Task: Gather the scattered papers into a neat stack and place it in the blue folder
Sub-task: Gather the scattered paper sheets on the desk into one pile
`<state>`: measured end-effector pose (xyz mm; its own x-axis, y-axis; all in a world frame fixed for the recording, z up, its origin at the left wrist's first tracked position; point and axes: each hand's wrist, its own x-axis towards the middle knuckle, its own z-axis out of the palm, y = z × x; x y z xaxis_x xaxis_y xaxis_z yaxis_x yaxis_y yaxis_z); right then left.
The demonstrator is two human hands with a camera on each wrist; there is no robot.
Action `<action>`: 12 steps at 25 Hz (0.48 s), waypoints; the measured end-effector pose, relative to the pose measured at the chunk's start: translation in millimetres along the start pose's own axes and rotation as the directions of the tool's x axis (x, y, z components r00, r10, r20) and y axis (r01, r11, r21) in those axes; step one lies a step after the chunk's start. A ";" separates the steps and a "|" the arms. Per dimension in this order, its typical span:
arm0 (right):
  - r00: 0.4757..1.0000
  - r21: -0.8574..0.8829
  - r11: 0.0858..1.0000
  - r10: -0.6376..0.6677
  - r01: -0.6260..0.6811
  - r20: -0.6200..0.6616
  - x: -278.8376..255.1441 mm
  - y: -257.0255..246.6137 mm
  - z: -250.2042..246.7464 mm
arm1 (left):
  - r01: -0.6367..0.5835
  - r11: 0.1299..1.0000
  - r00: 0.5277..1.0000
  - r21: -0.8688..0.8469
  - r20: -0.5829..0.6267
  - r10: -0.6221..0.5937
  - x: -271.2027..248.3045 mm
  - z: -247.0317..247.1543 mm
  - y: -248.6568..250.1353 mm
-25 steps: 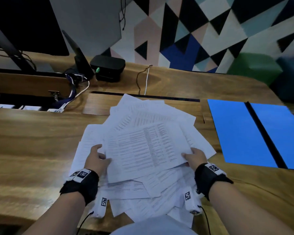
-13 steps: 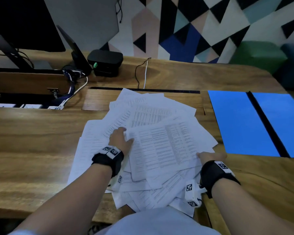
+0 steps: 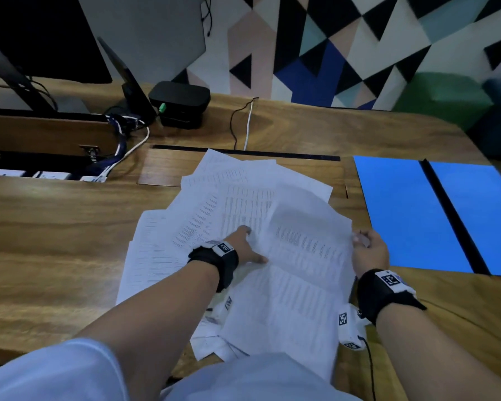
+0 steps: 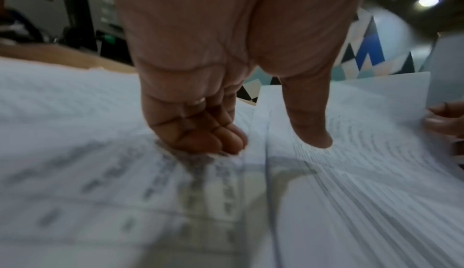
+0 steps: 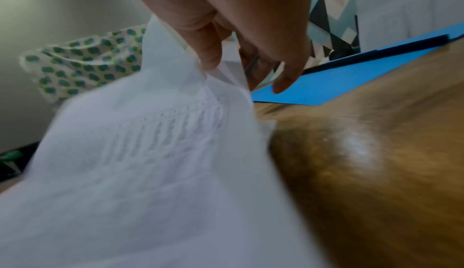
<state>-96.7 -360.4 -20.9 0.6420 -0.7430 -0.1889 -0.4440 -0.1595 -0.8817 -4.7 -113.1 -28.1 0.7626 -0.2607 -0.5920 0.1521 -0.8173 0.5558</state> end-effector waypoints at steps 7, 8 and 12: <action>0.981 0.180 0.982 -0.090 0.059 0.170 -4.3 -36.3 32.3 | -0.061 0.885 0.961 -0.462 -0.266 -0.073 -12.9 -9.2 -24.0; 0.981 0.115 0.992 -0.064 0.044 0.185 -4.9 -34.8 35.2 | -0.060 0.881 0.939 -0.469 -0.326 -0.110 -15.2 -16.2 -30.3; 0.955 -0.324 0.933 0.226 -0.156 0.194 -19.9 -9.7 43.9 | 0.042 0.878 0.835 -0.478 -0.466 -0.294 -18.8 -38.7 -54.6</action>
<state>-77.7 -315.5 -27.7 0.6333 -0.6196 -0.4636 -0.7169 -0.2441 -0.6531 -3.0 -43.7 -24.7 0.8849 0.2619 -0.3851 0.4656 -0.4826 0.7418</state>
